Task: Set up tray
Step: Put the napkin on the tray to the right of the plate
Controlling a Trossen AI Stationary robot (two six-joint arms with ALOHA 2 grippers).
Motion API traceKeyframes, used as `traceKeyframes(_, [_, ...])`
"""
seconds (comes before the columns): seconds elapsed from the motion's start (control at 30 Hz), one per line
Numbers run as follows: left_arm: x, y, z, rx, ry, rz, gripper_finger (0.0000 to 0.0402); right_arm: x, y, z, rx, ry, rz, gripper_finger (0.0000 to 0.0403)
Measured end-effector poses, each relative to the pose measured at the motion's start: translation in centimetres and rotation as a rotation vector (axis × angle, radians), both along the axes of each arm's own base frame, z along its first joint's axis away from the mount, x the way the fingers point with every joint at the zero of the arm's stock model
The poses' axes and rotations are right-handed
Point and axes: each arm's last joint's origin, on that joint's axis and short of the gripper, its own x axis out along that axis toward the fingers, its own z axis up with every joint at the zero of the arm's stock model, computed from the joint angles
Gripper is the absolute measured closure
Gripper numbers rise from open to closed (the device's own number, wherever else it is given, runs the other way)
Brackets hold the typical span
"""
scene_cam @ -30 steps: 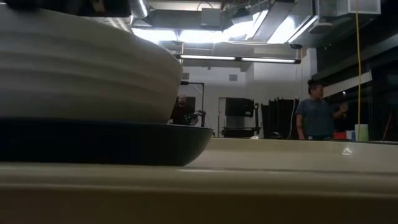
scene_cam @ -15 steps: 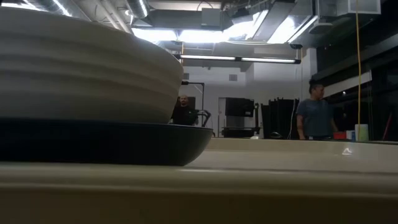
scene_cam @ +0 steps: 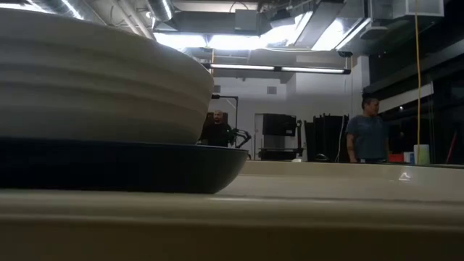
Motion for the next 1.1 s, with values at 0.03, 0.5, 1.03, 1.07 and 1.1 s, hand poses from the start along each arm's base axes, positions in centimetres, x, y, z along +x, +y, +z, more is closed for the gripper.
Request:
traceKeyframes(0.03, [-0.7,0.8,-0.1,0.026,0.027,0.04,0.027,0.0,-0.2,0.0,0.001,-0.001,-0.011,0.0315])
traceKeyframes(0.5, [-5.9,10.9,-2.7,-0.102,0.38,0.266,0.0254,1.0,-3.9,0.4,0.046,-0.109,-0.213,0.0315])
traceKeyframes(1.03, [-5.0,24.6,-13.4,-0.266,0.709,0.168,0.0195,1.2,-5.0,0.5,0.117,-0.209,-0.312,0.0315])
traceKeyframes(1.07, [-5.2,25.4,-14.3,-0.295,0.717,0.172,0.0196,1.2,-5.0,0.5,0.118,-0.211,-0.314,0.0315])
traceKeyframes(1.1, [-5.3,26.1,-15.2,-0.327,0.715,0.176,0.0196,1.2,-5.0,0.5,0.121,-0.213,-0.316,0.0315])
